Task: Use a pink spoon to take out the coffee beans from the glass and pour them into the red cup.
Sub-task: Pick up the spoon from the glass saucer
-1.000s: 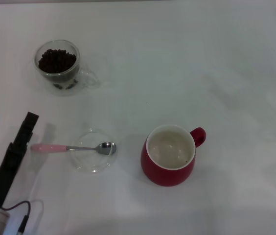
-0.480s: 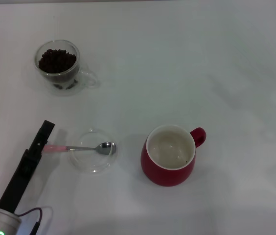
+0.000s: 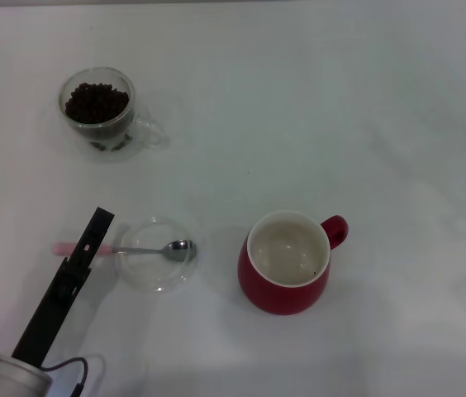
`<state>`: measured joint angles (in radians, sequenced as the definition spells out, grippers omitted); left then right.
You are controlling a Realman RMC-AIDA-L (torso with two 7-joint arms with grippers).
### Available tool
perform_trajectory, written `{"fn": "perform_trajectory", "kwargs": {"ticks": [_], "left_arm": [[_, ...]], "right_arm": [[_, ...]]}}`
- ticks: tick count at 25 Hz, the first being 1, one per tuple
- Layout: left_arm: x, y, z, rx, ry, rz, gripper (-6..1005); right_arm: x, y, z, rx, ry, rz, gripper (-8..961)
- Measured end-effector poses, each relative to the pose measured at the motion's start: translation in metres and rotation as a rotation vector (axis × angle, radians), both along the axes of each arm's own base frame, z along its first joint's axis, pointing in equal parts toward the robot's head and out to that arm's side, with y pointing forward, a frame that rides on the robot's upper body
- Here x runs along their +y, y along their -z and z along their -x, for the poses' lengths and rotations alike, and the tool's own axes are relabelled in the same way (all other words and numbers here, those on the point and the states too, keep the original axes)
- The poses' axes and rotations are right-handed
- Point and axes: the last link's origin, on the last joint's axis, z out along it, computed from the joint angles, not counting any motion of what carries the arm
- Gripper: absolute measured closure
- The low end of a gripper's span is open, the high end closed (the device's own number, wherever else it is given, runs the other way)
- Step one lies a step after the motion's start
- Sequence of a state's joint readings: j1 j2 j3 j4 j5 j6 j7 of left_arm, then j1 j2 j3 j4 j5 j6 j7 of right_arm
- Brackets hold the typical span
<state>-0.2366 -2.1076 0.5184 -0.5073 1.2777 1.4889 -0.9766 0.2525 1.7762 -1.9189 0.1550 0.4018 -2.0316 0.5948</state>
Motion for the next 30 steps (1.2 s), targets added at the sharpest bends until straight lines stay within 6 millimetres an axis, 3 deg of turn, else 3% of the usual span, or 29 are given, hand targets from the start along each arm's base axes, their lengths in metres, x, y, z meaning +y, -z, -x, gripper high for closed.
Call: {"fn": "perform_trajectory", "kwargs": {"ticks": [10, 22, 26, 30], "left_arm": [[-0.0035, 0.0020, -0.0033, -0.011, 0.004, 0.008, 124], [-0.0020, 0.0065, 0.0012, -0.049, -0.041, 0.053, 212], [-0.0008, 0.0069, 0.0026, -0.053, -0.051, 0.059, 444], [-0.0002, 0.0060, 0.0036, -0.052, -0.053, 0.057, 589]], "right_arm": [[-0.0011, -0.0021, -0.0060, 0.001, 0.045, -0.020, 210], [-0.0045, -0.0020, -0.0087, 0.004, 0.067, -0.043, 211], [-0.0045, -0.0011, -0.0085, 0.005, 0.066, -0.042, 211], [-0.0045, -0.0007, -0.0085, 0.003, 0.067, -0.040, 211]]}}
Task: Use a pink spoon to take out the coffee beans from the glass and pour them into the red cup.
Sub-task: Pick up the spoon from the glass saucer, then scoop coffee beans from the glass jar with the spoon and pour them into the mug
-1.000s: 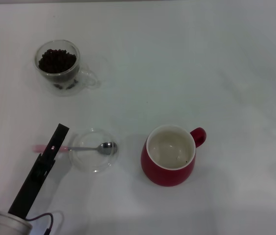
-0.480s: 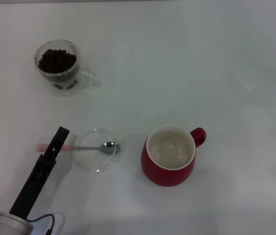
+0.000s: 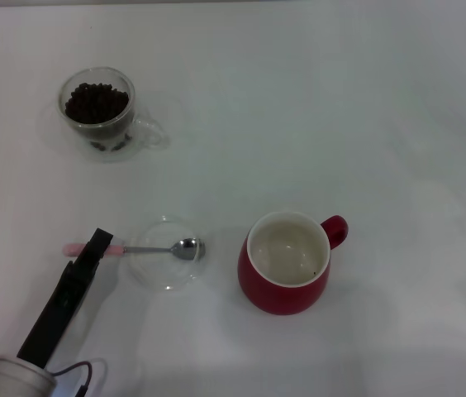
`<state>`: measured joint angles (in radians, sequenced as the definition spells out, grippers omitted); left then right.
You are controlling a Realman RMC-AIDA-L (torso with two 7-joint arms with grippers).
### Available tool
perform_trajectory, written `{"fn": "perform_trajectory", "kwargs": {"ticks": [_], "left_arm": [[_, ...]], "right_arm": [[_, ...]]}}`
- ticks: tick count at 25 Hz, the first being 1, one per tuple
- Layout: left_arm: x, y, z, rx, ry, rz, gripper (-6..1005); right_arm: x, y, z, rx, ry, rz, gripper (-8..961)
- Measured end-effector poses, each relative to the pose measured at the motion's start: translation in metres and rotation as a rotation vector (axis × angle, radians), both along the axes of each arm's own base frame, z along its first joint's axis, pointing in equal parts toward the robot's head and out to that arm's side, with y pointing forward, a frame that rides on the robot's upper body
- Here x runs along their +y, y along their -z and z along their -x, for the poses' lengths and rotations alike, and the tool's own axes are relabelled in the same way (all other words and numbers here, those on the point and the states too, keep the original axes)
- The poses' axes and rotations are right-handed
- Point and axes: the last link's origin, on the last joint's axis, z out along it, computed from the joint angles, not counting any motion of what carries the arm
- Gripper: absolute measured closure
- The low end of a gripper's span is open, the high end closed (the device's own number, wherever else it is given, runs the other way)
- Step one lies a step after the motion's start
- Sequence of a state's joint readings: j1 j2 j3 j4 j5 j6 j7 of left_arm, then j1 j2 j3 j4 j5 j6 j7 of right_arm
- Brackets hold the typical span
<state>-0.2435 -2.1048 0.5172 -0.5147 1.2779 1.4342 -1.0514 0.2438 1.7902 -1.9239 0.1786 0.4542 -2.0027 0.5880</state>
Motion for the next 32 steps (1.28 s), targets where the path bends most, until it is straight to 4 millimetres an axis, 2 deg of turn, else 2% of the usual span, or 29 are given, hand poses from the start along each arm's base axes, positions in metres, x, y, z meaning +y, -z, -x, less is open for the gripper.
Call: {"fn": "perform_trajectory", "kwargs": {"ticks": [7, 16, 27, 32], "left_arm": [[0.001, -0.001, 0.001, 0.003, -0.001, -0.003, 869], [0.004, -0.009, 0.002, 0.042, 0.044, -0.036, 869], [0.007, -0.035, -0.004, 0.043, 0.213, -0.133, 870], [0.014, -0.056, -0.001, 0.063, 0.326, -0.190, 870]], "right_arm": [[0.001, 0.000, -0.002, -0.001, 0.013, 0.003, 211], [0.001, 0.003, -0.001, 0.004, 0.012, 0.007, 212], [0.005, 0.011, 0.002, 0.019, 0.005, 0.017, 212], [0.005, 0.020, 0.005, 0.014, 0.003, 0.006, 213]]}}
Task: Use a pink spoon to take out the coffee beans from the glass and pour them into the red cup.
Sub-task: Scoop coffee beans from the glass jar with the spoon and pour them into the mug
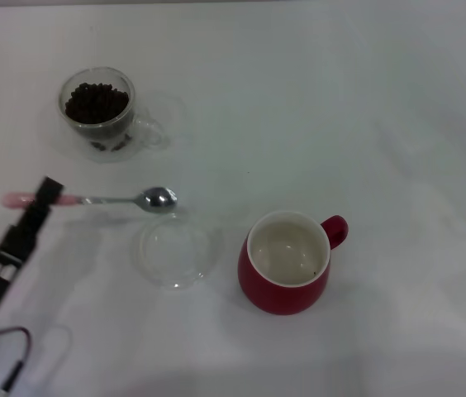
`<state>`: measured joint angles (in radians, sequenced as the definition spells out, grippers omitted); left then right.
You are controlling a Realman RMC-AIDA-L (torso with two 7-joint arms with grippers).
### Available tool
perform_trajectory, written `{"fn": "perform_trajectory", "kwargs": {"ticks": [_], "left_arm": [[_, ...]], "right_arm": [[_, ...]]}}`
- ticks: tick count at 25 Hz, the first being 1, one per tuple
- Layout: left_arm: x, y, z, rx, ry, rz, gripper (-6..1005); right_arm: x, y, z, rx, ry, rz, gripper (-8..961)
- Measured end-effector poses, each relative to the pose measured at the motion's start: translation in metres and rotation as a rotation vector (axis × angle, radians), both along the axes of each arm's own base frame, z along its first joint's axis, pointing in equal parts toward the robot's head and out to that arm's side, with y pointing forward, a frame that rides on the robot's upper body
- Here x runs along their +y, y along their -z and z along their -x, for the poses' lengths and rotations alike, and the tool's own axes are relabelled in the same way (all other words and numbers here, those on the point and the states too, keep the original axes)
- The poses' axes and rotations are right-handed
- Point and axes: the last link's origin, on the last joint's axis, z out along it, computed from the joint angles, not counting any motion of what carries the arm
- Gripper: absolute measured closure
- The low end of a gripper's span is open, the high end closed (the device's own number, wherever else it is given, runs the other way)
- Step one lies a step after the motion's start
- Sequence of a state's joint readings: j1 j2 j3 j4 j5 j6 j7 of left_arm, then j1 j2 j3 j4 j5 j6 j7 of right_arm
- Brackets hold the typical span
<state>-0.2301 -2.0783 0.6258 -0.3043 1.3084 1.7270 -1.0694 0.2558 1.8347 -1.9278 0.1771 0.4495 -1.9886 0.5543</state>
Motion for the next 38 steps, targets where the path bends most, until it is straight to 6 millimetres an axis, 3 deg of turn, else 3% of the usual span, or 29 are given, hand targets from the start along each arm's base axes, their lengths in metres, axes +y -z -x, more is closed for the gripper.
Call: {"fn": "perform_trajectory", "kwargs": {"ticks": [14, 16, 17, 21, 28, 38], "left_arm": [[0.070, -0.105, 0.015, 0.111, 0.242, -0.014, 869], [0.070, -0.105, 0.015, 0.111, 0.242, -0.014, 869], [0.093, -0.131, 0.012, 0.107, 0.267, 0.036, 870], [0.116, -0.150, 0.013, 0.121, 0.242, 0.095, 870], [0.160, -0.170, 0.009, 0.233, 0.173, 0.211, 869], [0.214, -0.156, -0.005, 0.453, 0.039, 0.376, 869]], "right_arm": [[0.000, 0.042, 0.016, 0.020, -0.033, 0.019, 213], [-0.001, 0.046, 0.019, 0.029, -0.045, 0.024, 213], [-0.002, 0.048, 0.020, 0.034, -0.052, 0.027, 213], [-0.003, 0.057, 0.024, 0.049, -0.066, 0.041, 213], [-0.005, 0.066, 0.030, 0.065, -0.094, 0.068, 214], [-0.010, 0.075, 0.033, 0.087, -0.093, 0.083, 214]]}}
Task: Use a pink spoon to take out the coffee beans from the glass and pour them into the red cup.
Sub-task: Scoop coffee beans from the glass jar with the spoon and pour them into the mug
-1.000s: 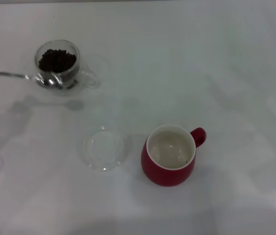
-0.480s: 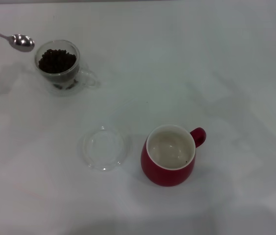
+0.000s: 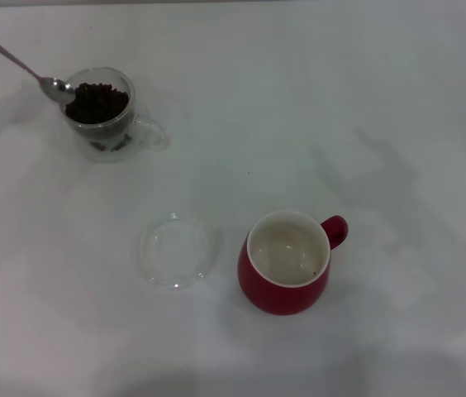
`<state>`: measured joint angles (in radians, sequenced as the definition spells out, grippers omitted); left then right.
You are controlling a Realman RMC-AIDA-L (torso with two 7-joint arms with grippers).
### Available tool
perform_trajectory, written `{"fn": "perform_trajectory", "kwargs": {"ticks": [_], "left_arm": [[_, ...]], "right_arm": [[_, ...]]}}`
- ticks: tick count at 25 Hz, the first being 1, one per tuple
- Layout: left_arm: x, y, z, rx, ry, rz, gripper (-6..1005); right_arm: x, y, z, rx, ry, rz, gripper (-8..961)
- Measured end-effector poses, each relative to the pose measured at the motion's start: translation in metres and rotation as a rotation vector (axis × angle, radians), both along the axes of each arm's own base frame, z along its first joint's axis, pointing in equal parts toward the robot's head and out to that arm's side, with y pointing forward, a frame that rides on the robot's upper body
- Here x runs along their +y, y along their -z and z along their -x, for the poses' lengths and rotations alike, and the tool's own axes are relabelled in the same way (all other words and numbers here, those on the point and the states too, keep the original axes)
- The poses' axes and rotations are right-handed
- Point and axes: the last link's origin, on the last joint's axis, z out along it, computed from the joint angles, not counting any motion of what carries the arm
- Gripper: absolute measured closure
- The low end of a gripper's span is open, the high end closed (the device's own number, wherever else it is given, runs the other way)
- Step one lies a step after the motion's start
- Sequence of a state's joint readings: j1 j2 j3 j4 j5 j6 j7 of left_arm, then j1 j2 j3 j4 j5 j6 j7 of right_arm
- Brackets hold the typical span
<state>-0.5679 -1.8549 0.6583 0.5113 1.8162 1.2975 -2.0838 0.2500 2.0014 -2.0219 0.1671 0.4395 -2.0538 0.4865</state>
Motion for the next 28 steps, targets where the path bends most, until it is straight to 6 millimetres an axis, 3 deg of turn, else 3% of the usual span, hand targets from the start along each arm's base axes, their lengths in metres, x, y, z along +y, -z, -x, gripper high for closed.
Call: {"fn": "perform_trajectory", "kwargs": {"ticks": [5, 12, 15, 28], "left_arm": [[0.019, 0.010, -0.010, 0.070, -0.020, 0.017, 870], [0.028, 0.027, -0.020, 0.109, -0.021, 0.035, 870], [0.029, 0.044, -0.023, 0.123, -0.026, 0.047, 870], [0.011, 0.064, -0.008, 0.034, -0.114, 0.022, 869]], "right_arm": [[-0.005, 0.003, -0.001, 0.000, 0.005, 0.019, 214], [-0.014, 0.004, -0.006, 0.005, 0.029, 0.023, 215], [-0.014, 0.004, -0.006, 0.006, 0.031, 0.023, 215], [-0.010, 0.003, -0.005, 0.002, 0.023, 0.022, 214]]}}
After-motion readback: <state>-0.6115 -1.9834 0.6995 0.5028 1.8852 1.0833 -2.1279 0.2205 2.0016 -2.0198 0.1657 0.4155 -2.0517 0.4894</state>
